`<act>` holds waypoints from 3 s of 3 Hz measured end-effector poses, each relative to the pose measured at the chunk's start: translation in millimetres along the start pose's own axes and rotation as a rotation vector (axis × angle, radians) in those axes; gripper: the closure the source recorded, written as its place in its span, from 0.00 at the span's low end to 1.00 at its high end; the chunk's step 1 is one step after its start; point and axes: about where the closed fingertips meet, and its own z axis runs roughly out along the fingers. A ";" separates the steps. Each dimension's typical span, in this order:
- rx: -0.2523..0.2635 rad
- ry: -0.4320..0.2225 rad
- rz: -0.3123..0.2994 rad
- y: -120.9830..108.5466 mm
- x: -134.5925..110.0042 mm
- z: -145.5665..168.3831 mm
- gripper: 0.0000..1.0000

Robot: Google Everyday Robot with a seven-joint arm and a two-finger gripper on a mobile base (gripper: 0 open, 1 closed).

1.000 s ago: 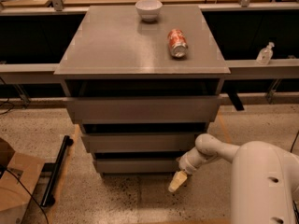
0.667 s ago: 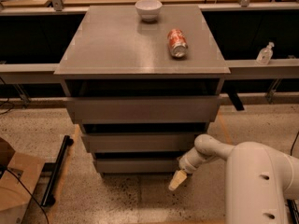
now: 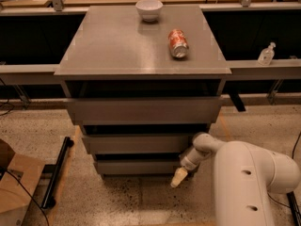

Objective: Open bottom drawer

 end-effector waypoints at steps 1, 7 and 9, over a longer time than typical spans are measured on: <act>0.003 0.000 -0.007 -13.6 0.8 6.5 0.00; -0.025 -0.221 0.027 -30.0 -0.6 53.3 0.16; -0.038 -0.242 0.037 -23.8 1.0 52.7 0.71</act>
Offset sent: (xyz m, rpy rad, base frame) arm 0.0308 -0.0073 -0.0204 0.0889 -0.0787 -0.0388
